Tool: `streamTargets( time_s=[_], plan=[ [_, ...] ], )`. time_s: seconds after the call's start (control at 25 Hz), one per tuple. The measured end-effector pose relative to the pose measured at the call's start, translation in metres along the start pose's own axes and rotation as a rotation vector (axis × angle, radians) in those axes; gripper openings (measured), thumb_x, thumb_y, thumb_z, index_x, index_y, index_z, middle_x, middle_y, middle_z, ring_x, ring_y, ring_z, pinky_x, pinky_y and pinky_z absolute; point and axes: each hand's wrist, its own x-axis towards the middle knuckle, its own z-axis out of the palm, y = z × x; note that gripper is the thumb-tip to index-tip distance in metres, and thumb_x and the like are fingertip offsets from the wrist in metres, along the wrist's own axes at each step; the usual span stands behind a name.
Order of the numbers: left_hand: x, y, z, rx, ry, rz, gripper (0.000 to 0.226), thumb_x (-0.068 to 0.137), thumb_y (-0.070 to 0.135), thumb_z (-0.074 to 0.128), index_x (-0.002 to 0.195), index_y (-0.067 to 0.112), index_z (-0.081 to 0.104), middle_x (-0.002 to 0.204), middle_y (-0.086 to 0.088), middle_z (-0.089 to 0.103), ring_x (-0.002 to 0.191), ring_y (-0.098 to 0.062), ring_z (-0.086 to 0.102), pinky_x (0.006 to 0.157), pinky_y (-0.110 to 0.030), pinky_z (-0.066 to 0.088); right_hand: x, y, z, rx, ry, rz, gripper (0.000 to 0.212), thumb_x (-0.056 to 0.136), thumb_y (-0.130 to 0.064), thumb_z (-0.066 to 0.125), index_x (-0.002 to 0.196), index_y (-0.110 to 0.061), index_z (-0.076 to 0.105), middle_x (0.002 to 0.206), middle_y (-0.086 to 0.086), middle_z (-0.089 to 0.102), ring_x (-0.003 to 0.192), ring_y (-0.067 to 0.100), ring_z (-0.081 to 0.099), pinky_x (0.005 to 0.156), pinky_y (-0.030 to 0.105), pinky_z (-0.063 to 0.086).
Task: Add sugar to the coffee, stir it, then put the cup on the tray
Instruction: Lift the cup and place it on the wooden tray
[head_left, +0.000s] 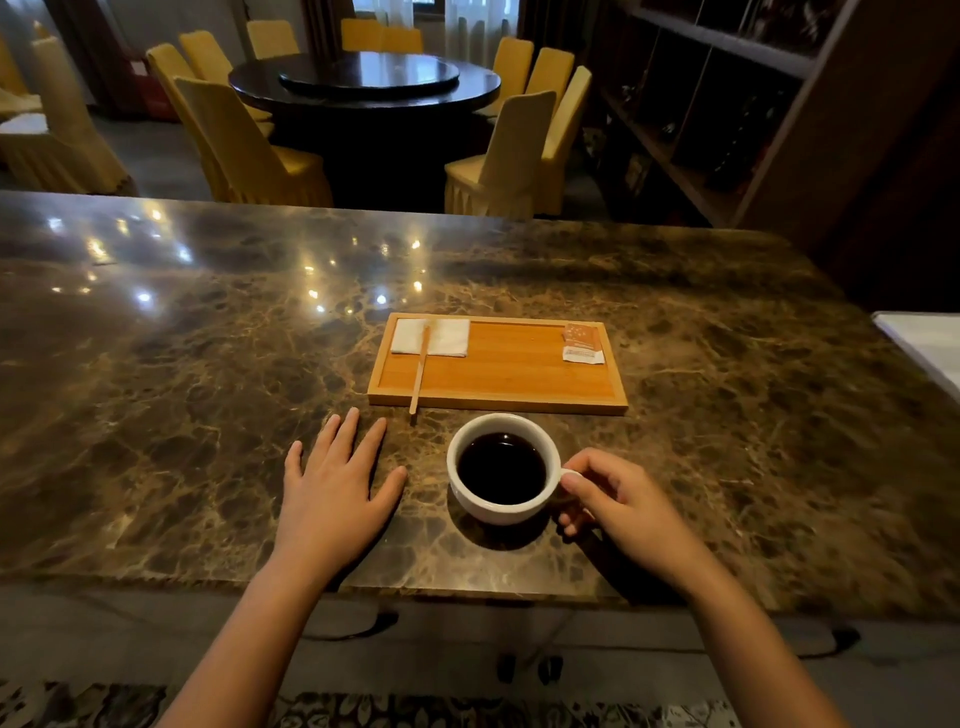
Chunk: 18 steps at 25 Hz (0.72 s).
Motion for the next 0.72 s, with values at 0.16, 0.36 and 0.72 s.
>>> streamTargets(
  time_s=[0.16,0.36,0.72],
  plan=[
    [0.000,0.000,0.000,0.000,-0.010,0.009,0.063,0.088,0.058,0.026,0.145,0.033,0.013,0.158,0.000,0.008,0.145,-0.016,-0.001,0.117,-0.050,0.000,-0.005,-0.002,0.006,0.035,-0.004,-0.023,0.017,0.092,-0.016,0.050,0.082,-0.010,0.061,0.072,0.007,0.064,0.063,0.023,0.064,0.061,0.033,0.058],
    [0.000,0.000,0.000,0.004,0.005,0.007,0.064,0.087,0.060,0.024,0.145,0.034,0.013,0.158,0.000,0.008,0.144,-0.016,-0.002,0.117,-0.050,0.000,0.002,-0.008,0.004,0.090,0.011,-0.037,0.018,0.093,-0.013,0.047,0.082,-0.006,0.060,0.068,0.007,0.061,0.060,0.019,0.061,0.057,0.031,0.056],
    [0.000,0.000,0.002,0.013,0.012,0.004,0.064,0.087,0.060,0.023,0.145,0.034,0.013,0.158,0.000,0.008,0.144,-0.015,-0.001,0.116,-0.050,0.000,0.060,-0.034,-0.022,0.088,0.119,-0.054,0.020,0.095,-0.010,0.043,0.083,-0.004,0.058,0.073,0.003,0.061,0.057,0.007,0.061,0.057,0.020,0.054]
  ],
)
